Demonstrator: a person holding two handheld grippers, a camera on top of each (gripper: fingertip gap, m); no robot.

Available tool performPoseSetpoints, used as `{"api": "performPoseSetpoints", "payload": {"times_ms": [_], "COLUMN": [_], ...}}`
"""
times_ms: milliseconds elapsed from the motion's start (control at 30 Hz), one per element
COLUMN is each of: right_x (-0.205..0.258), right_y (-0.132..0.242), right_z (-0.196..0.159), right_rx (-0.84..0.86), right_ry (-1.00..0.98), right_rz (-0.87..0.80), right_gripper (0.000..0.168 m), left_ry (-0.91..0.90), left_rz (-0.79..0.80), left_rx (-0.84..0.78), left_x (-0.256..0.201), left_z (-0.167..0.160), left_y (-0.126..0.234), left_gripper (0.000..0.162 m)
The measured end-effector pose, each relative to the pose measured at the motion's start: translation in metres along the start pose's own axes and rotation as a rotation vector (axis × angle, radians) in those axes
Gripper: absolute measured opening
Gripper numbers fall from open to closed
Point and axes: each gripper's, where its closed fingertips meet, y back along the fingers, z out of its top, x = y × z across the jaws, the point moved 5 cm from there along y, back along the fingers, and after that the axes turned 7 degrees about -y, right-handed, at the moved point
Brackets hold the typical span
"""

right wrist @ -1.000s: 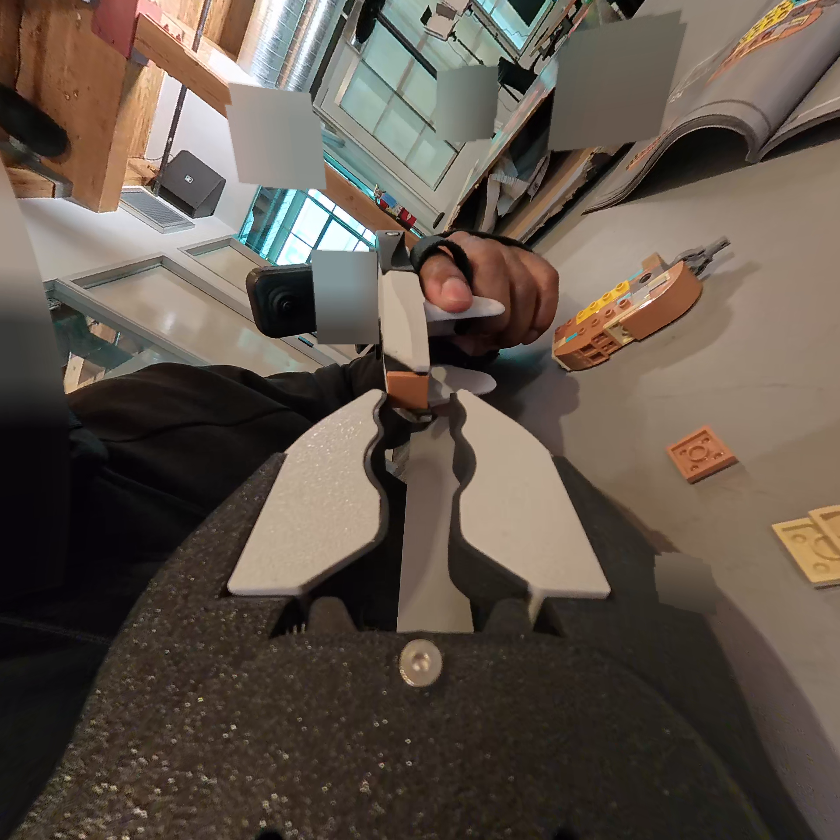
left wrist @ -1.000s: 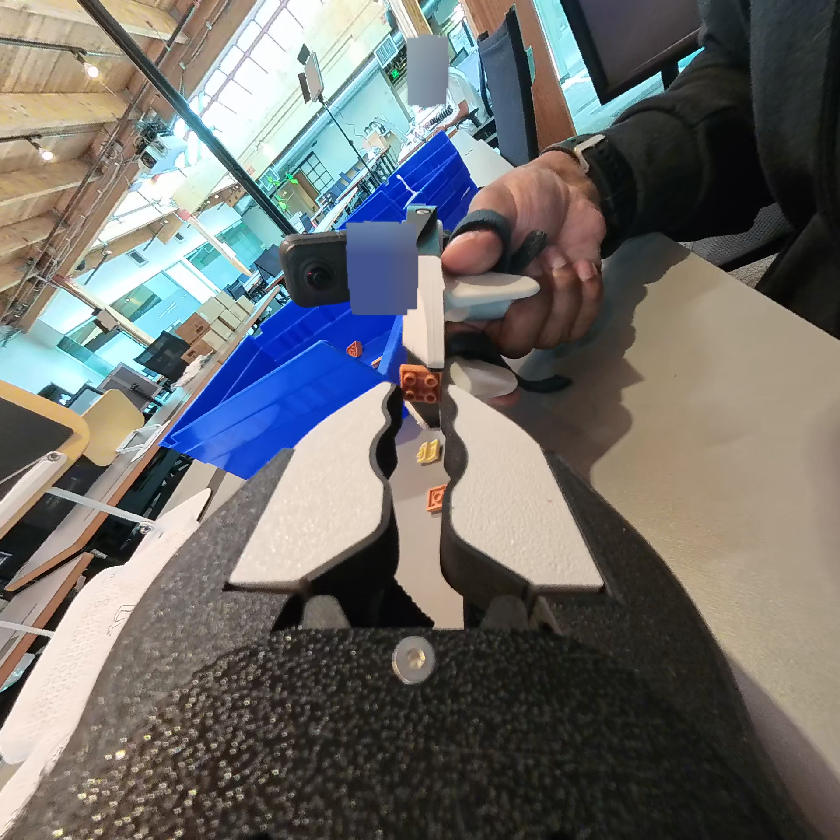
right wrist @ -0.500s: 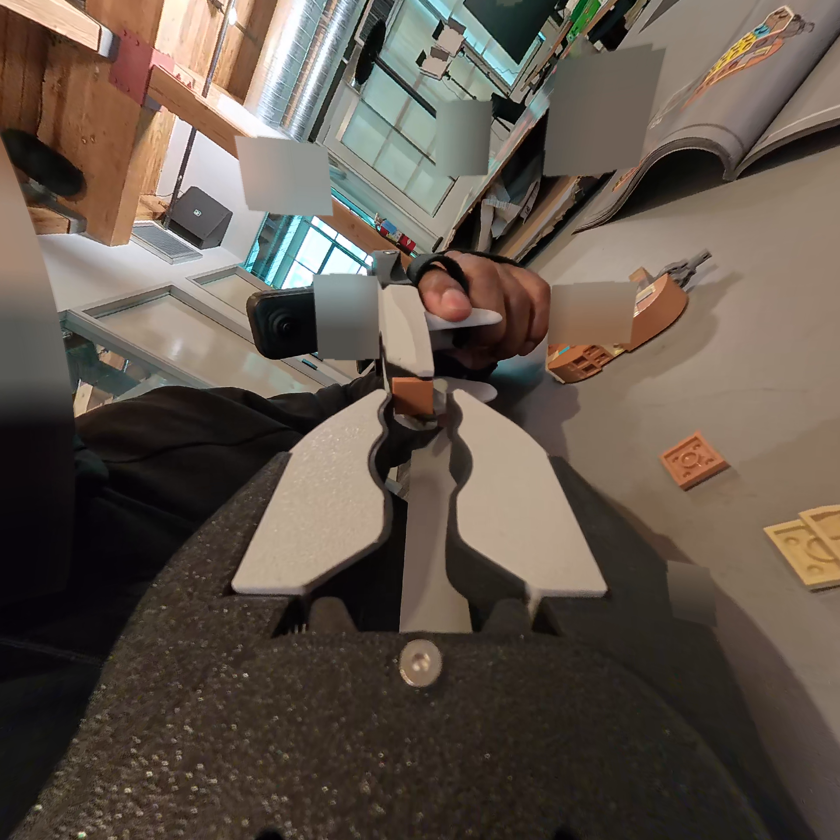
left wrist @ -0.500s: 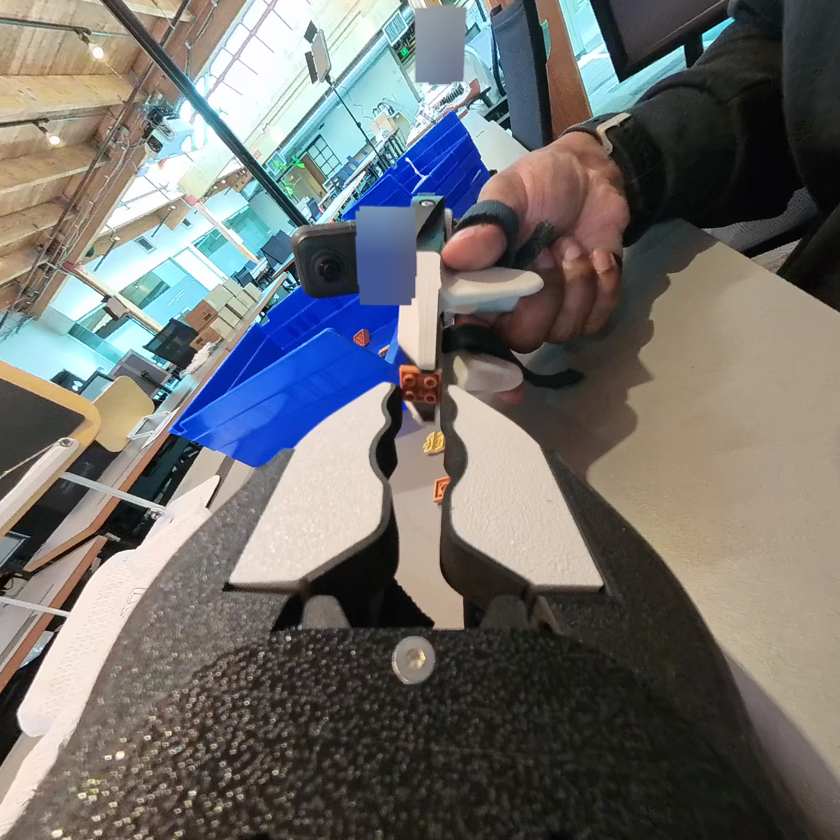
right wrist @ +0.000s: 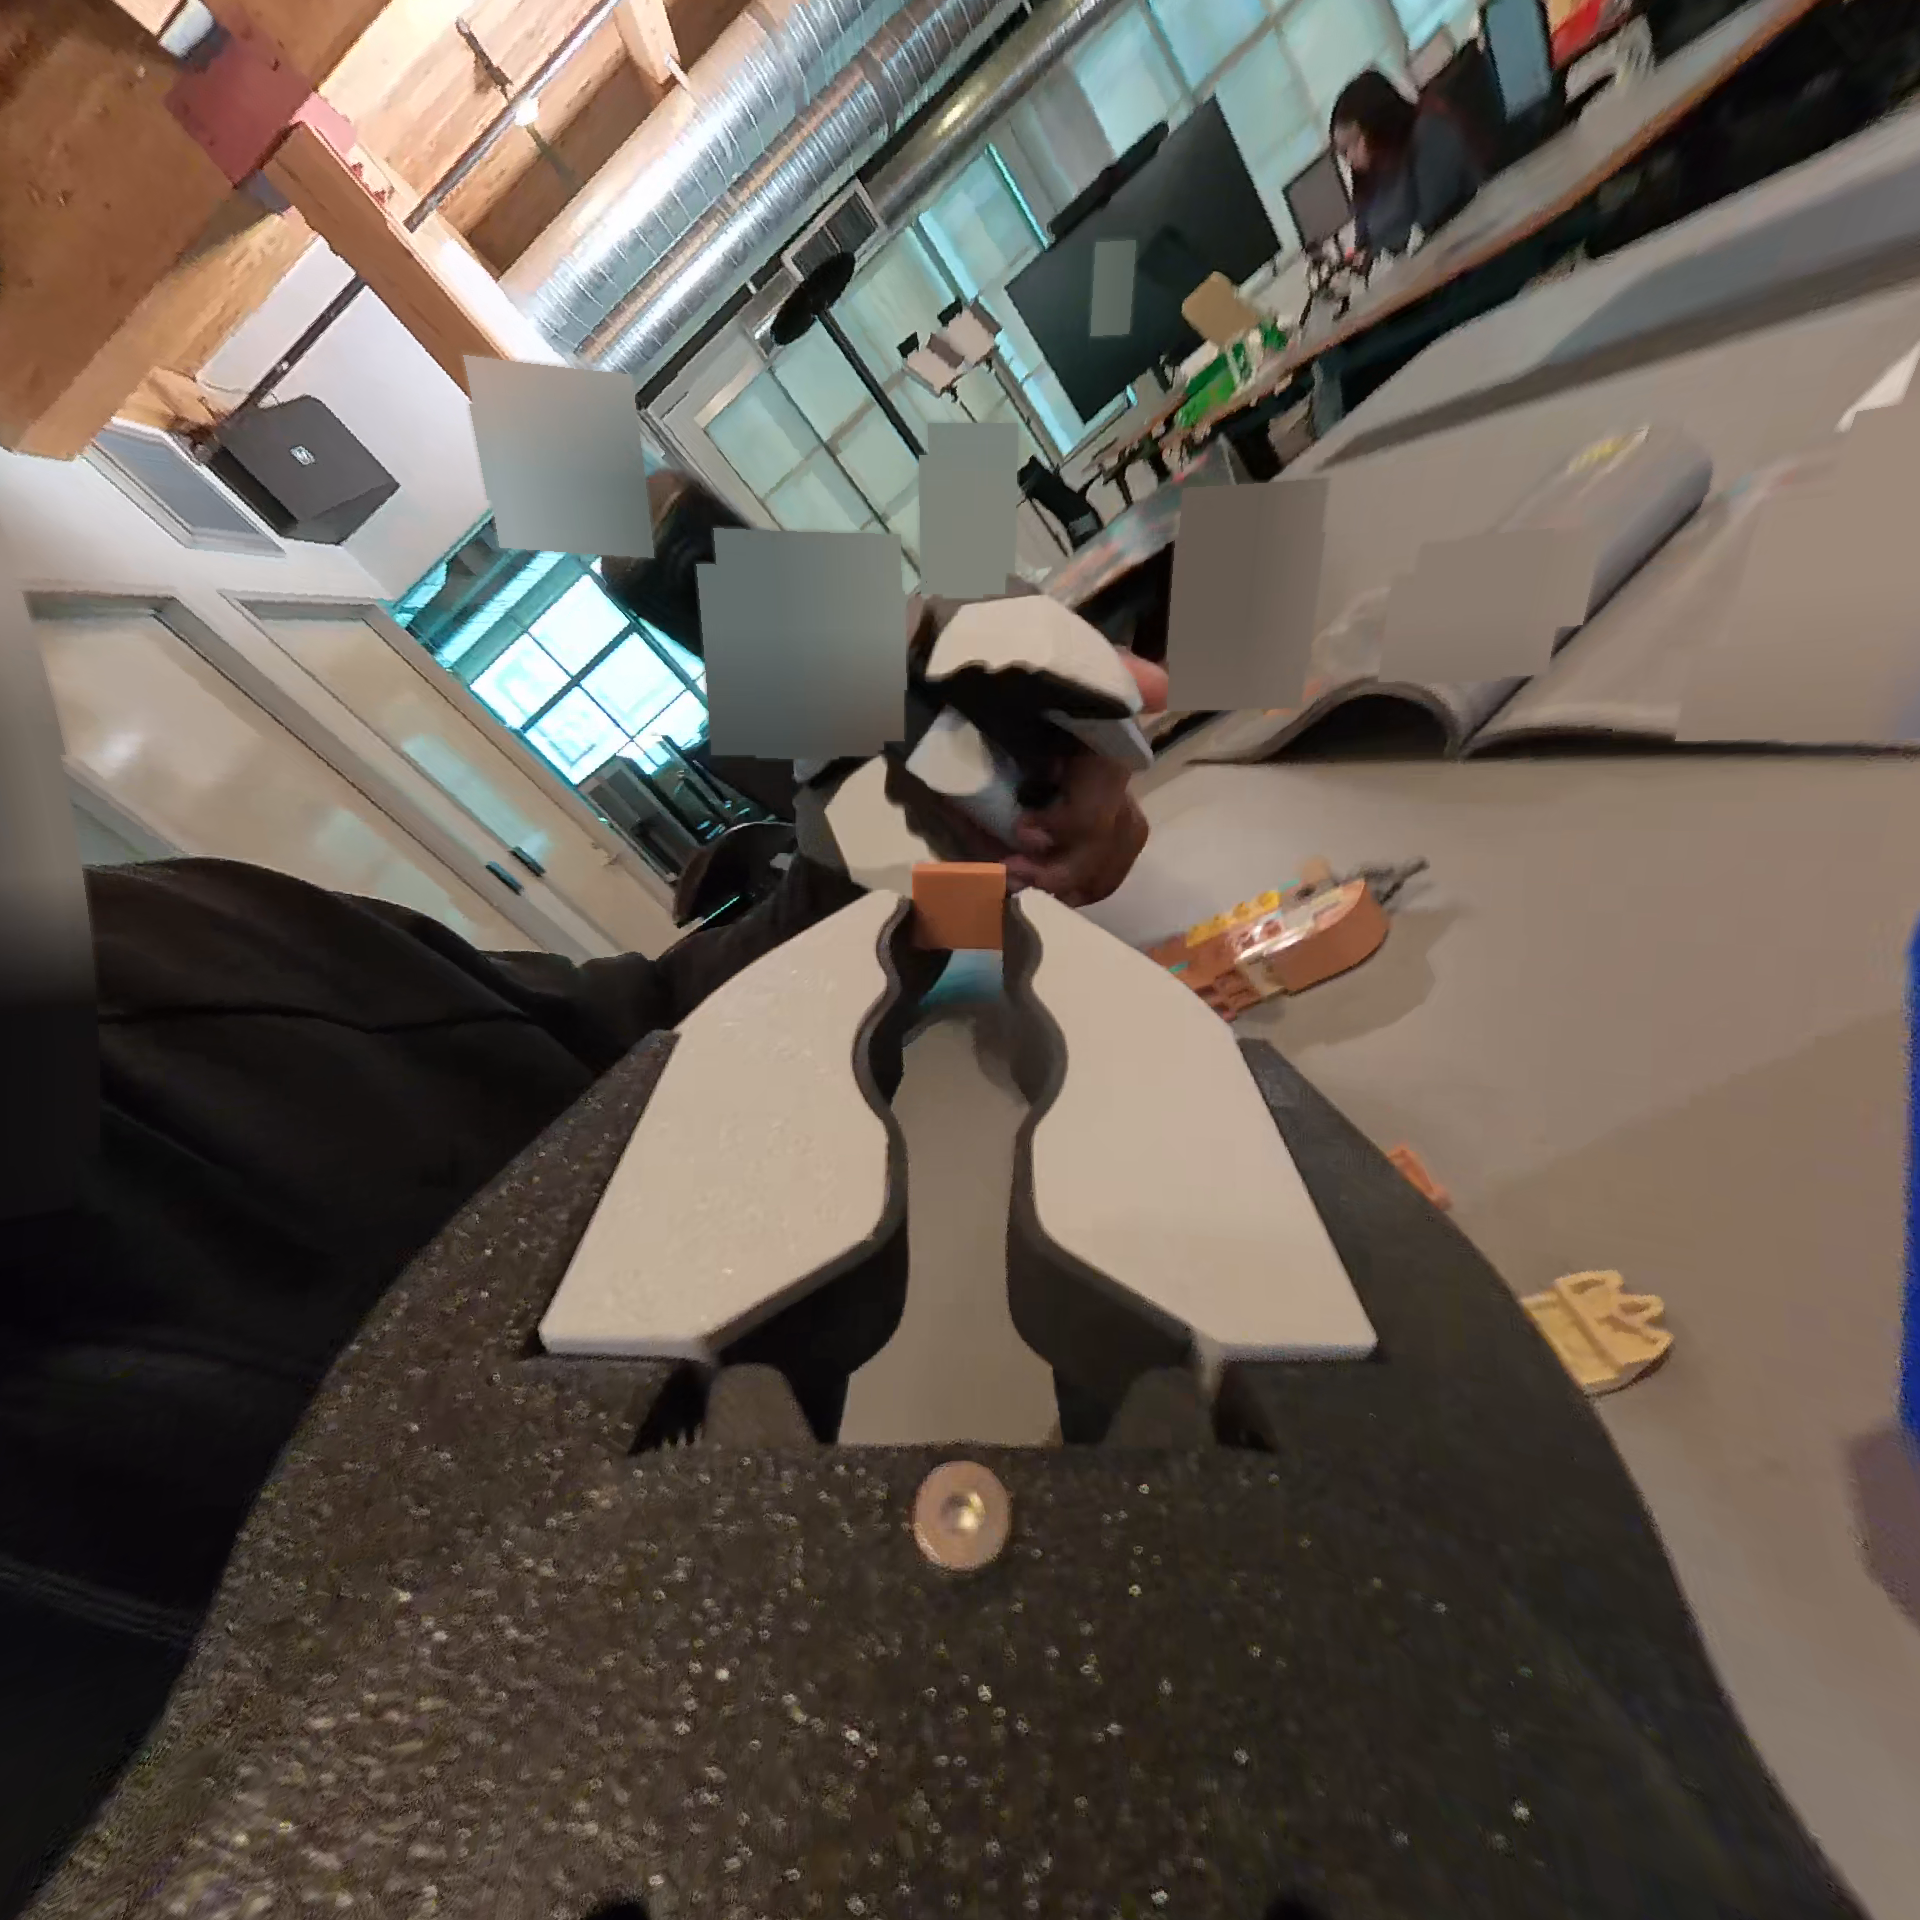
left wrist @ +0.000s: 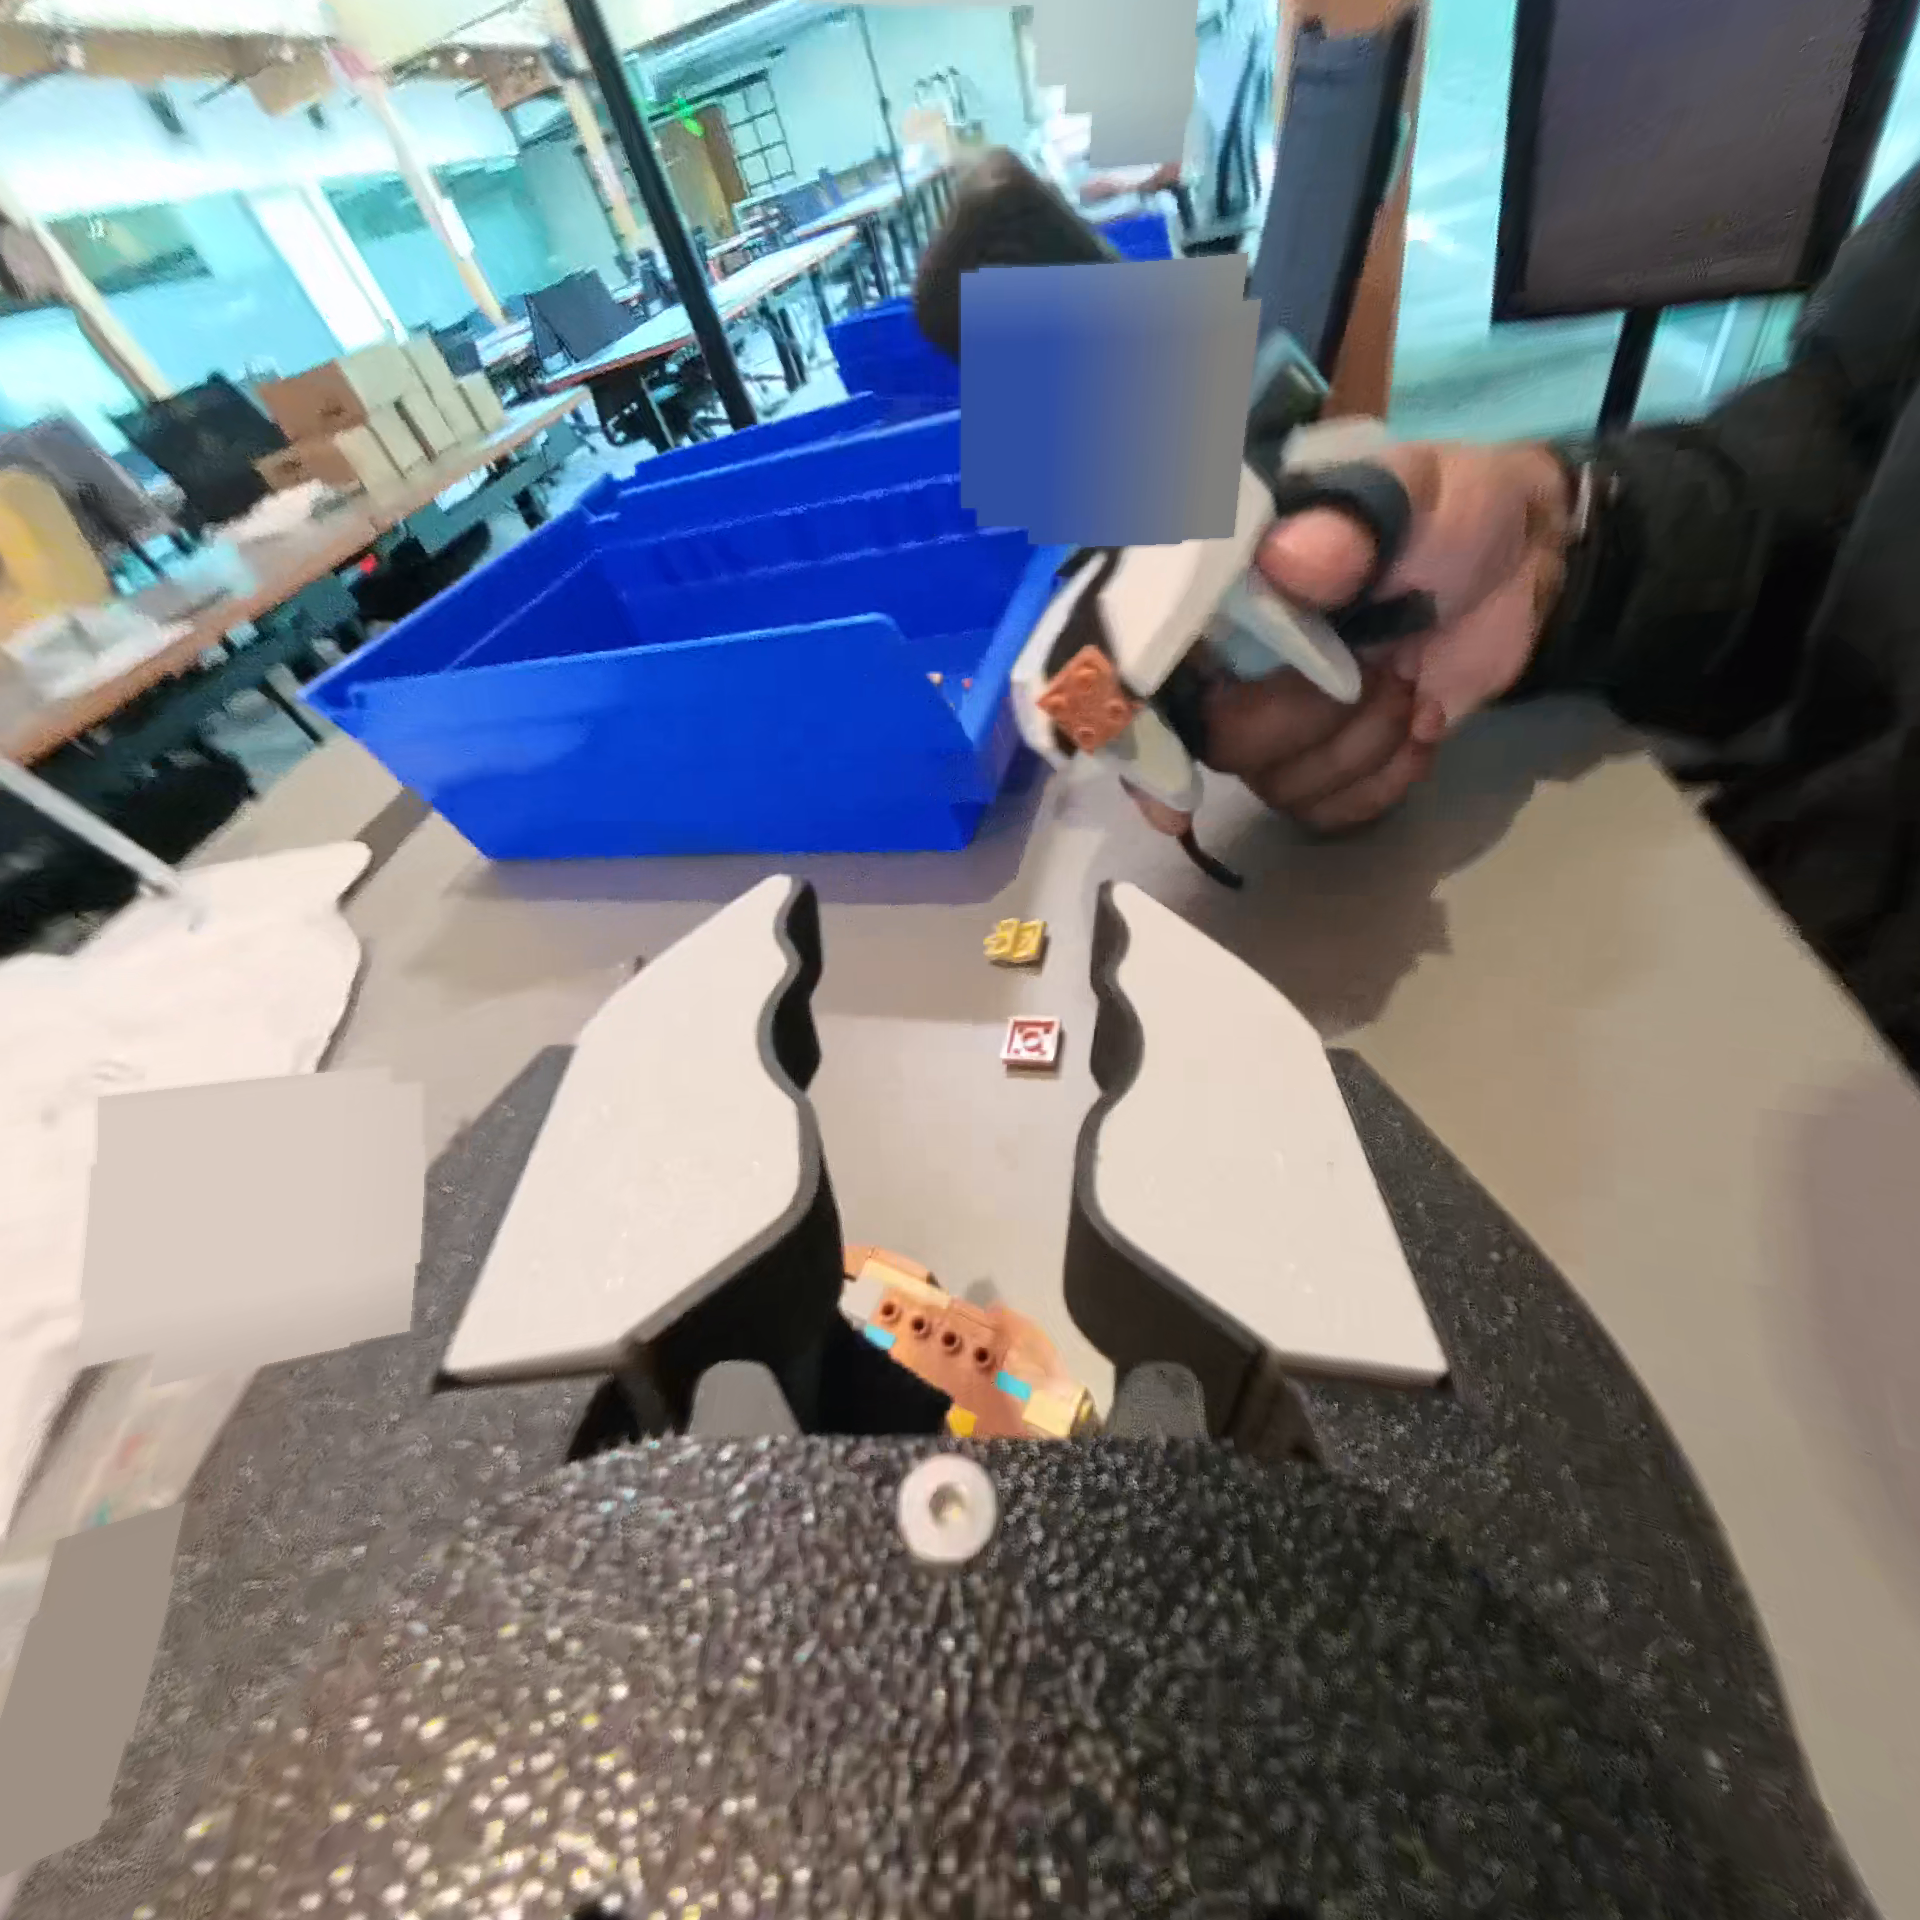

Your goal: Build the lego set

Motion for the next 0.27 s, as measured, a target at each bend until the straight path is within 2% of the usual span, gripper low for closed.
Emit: {"api": "performPoseSetpoints", "payload": {"times_ms": [100, 167, 267], "right_x": [0.008, 0.020, 0.030], "right_y": [0.002, 0.007, 0.017], "right_z": [0.009, 0.020, 0.038], "right_rx": [-0.067, -0.178, -0.378], "right_ry": [0.089, 0.087, -0.012], "right_rz": [0.019, 0.120, 0.314], "right_gripper": [0.016, 0.015, 0.016], "left_ry": [0.235, 0.354, 0.375], "left_rz": [-0.055, -0.124, -0.263], "left_rx": [-0.086, -0.116, -0.111], "left_x": [0.008, 0.002, -0.023], "left_z": [0.008, 0.011, 0.016], "left_y": [0.005, -0.002, -0.021], "left_gripper": [0.047, 0.042, 0.042]}}
